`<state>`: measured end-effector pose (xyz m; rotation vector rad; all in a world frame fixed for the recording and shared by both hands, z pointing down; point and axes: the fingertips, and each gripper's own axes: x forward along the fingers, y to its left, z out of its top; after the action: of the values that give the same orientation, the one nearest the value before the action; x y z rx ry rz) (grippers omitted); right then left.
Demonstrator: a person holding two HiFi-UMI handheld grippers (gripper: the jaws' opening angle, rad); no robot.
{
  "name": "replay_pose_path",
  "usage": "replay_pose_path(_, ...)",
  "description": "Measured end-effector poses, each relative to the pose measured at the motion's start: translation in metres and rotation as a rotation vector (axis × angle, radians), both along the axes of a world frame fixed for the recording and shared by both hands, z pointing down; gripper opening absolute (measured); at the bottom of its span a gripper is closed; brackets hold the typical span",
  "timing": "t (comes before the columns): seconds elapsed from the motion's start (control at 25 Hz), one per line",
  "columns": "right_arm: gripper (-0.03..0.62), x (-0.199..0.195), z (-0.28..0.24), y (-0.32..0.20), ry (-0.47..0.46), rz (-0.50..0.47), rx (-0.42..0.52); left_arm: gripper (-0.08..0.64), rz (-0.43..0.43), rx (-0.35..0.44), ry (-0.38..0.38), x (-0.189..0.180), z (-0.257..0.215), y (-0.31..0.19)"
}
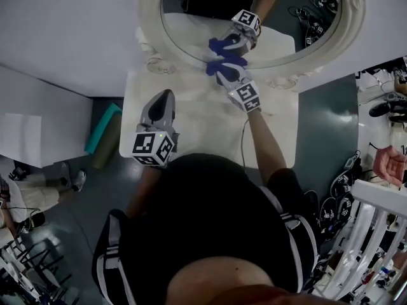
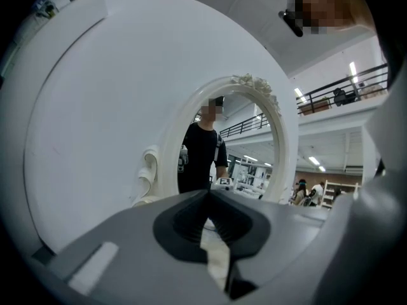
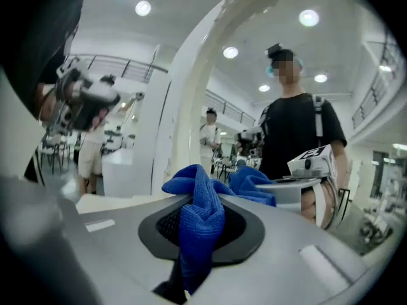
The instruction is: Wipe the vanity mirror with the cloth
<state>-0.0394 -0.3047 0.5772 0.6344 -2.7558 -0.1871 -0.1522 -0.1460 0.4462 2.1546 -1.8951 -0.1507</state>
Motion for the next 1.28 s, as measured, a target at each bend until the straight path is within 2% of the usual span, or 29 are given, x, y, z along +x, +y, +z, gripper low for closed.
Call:
replay_pose_path(0.12,0.051,0.024,-0.045,0.003,-0.305,0.102,-0.055,0.009,0.008,0.007,-0.001,0.003,-0.001,-0.003)
replay_pose_path(0.24,0.051,0.057,-0.090,0.009,-0.568,0.220,-0.040,0.008,0.028,0.006,0.000,0.010,-0.001,-0.003)
replay_pose_path(0.36,0.050,0.095,-0.131,0.010,-0.793,0.355,-0.001,0.009,0.052,0.011,0.001,0.017,-0.002,-0.004)
replay_pose_path(0.48,0.049,0.136,-0.157,0.016,-0.945,0.464,0.028,0.008,0.065,0.023,-0.001,0.023,-0.005,-0.005)
replay_pose_path(0.68,0.049,0.190,-0.166,0.033,-1.119,0.614,0.065,0.008,0.074,0.025,0.007,0.016,-0.001,-0.006)
replay_pose_path(0.92,0.044,0.253,-0.160,0.018,-1.200,0.775,0.068,0.008,0.100,0.025,0.002,0.033,-0.004,-0.012)
replay_pose_path(1.12,0.042,0.264,-0.179,-0.008,-1.225,0.772,0.110,0.008,0.101,0.024,-0.002,0.035,-0.003,-0.014)
replay_pose_path(1.28,0.041,0.267,-0.191,-0.036,-1.270,0.789,0.103,0.008,0.097,0.024,-0.005,0.037,-0.004,-0.016)
